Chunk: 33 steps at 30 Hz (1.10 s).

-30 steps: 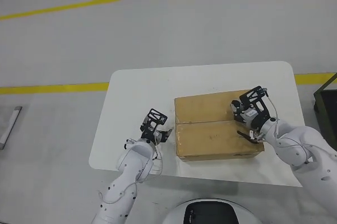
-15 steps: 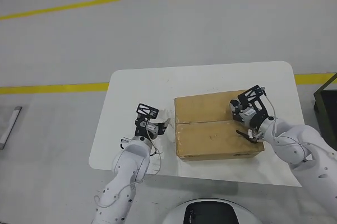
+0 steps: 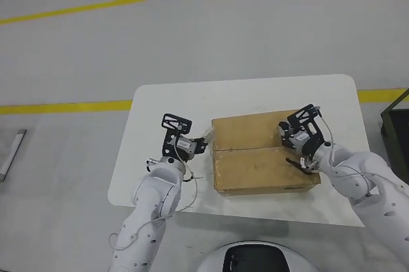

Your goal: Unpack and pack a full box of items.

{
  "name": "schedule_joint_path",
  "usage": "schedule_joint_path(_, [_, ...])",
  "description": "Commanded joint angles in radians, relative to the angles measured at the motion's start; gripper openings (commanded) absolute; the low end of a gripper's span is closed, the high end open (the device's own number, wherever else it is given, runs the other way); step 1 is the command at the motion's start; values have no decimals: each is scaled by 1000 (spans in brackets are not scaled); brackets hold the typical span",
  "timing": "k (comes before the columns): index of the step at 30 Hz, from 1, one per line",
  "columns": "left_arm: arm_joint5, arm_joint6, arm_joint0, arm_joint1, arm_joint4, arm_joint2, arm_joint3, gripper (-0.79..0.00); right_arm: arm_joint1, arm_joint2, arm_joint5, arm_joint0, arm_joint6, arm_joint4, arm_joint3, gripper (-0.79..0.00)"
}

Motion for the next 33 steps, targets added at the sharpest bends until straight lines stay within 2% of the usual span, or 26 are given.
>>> schedule_joint_path(1, [0, -18, -6, -2, -5, 8, -19, 0, -1, 1, -1, -1, 0, 0, 2, -785])
schedule_joint_path(5, [2, -44, -26, -8, 4, 33, -37, 0, -4, 8, 8, -2, -5, 14, 3, -785])
schedule_joint_path(12, [-10, -62, -114, -27, 34, 115, -17, 0, -3, 87, 49, 9, -16, 70, -24, -785])
schedule_joint_path(21, [-31, -50, -203, -53, 73, 210, 63, 0, 10, 240, 60, 9, 5, 108, -14, -785])
schedule_joint_path(33, [-35, -67, -323, -108, 96, 365, 199, 0, 27, 411, 37, -96, 16, 111, -6, -785])
